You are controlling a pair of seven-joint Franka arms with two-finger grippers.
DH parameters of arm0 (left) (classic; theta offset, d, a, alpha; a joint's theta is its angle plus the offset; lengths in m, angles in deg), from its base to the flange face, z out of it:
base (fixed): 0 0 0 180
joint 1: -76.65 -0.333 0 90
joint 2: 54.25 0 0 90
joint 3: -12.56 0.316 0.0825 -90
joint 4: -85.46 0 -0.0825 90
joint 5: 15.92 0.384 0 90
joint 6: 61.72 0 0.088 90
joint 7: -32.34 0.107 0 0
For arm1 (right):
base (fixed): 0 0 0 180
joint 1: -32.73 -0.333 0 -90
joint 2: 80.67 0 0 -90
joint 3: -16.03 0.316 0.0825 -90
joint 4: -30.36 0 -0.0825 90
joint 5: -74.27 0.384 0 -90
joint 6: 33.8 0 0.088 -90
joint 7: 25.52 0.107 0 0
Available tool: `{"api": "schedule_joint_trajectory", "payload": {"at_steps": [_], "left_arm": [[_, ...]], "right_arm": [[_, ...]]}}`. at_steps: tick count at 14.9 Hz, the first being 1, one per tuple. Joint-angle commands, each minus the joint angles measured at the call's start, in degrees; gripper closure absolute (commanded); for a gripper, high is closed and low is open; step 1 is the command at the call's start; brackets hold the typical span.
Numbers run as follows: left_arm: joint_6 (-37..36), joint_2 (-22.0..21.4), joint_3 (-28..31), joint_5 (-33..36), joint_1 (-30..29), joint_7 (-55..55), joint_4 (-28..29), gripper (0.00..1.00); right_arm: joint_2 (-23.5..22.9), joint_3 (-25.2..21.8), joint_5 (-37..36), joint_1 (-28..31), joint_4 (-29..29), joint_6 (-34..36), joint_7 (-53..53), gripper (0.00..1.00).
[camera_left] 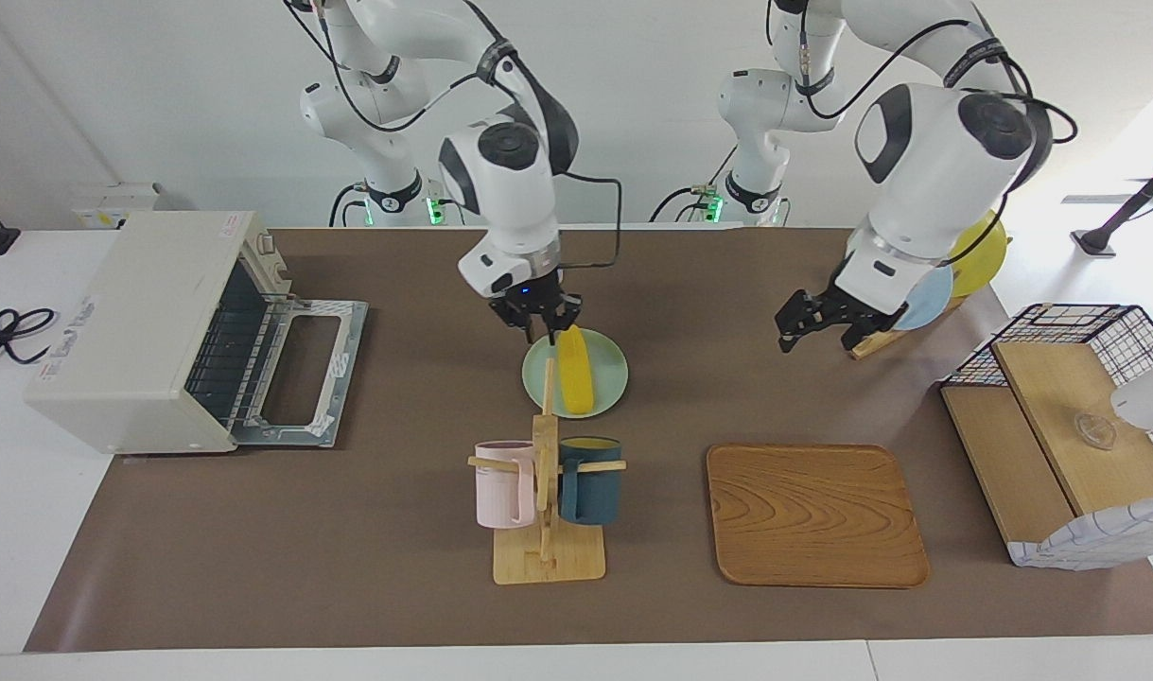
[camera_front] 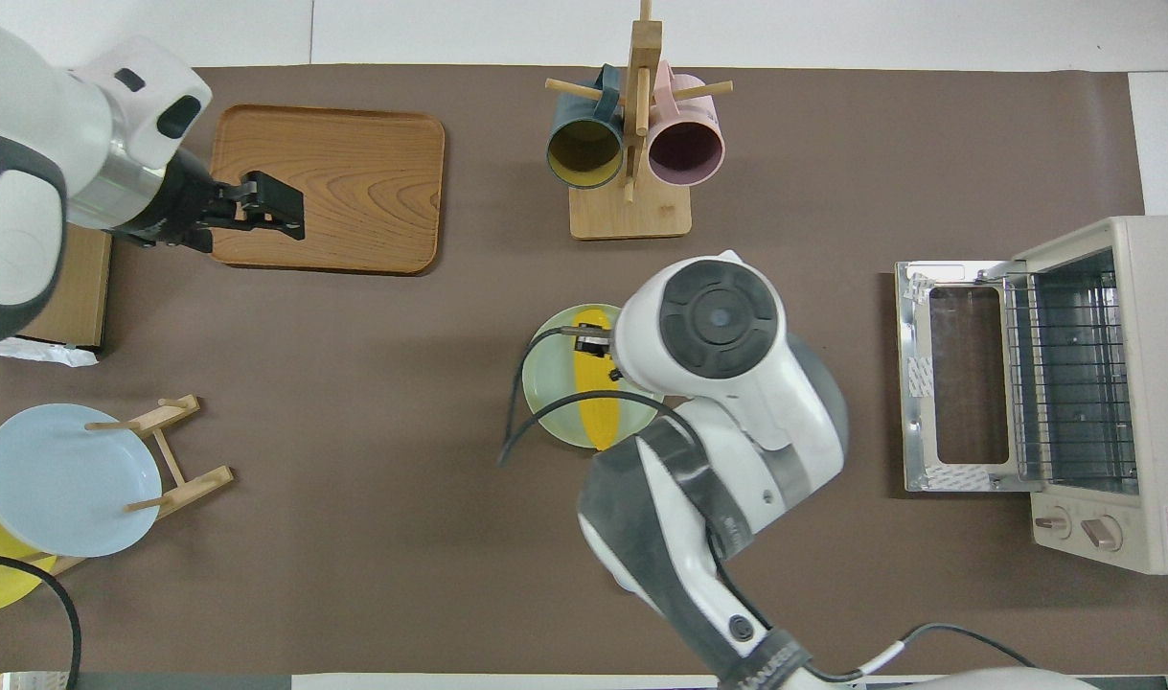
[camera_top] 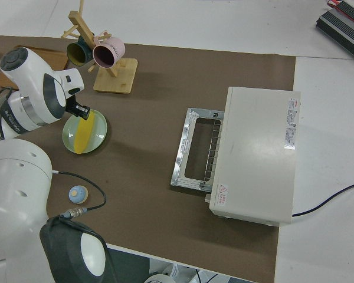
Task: Put corn in oven
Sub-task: 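Carry the corn with the right gripper toward the open oven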
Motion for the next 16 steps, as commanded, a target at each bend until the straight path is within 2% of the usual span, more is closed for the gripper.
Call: {"api": "schedule_joint_trajectory", "payload": {"at_steps": [1, 3, 6, 8, 10, 12, 13, 14, 16], "left_arm": [[-8.76, -1.8, -0.65, 1.47, -3.52, 4.48, -3.39, 0.0], [-11.59, -4.7, -0.82, 4.09, -4.23, 5.37, -2.95, 0.0], [-14.76, -7.43, -0.82, 5.08, -4.58, 5.55, -1.46, 0.0], [-14.68, -9.88, -0.82, 5.08, -5.29, 5.73, 1.86, 0.0], [-13.63, -12.26, -0.82, 4.99, -5.37, 5.47, 5.12, 0.0], [-13.01, -12.53, -0.73, 4.99, -5.37, 5.47, 5.49, 0.0], [-13.09, -12.71, -0.73, 4.99, -5.46, 5.55, 5.66, 0.0], [-12.83, -13.32, -0.82, 4.99, -5.46, 5.55, 6.27, 0.0], [-11.43, -14.64, -0.73, 4.99, -5.46, 5.55, 8.29, 0.0]], "right_arm": [[-14.7, -0.49, -5.24, -5.87, -15.6, 2.61, 9.18, 0.54], [-15.52, -0.4, -6.22, -6.15, -14.13, -1.58, 9.38, 0.54], [-14.82, -0.22, -6.39, -7.02, -6.59, -9.67, 9.03, 0.51], [-13.85, -0.22, -6.39, -7.11, -2.45, -14.07, 8.33, 0.51], [-13.67, -0.22, -6.39, -7.03, -1.82, -14.62, 8.06, 0.51], [-13.67, -0.14, -6.31, -6.68, -1.82, -14.62, 7.97, 0.52], [-13.67, -0.05, -6.31, -6.59, -1.73, -14.62, 7.88, 0.55], [-13.67, -0.05, -6.05, -6.59, -1.21, -14.79, 7.88, 0.62], [-13.41, -0.05, -5.6, -6.59, -0.24, -15.93, 7.97, 0.89]]}}
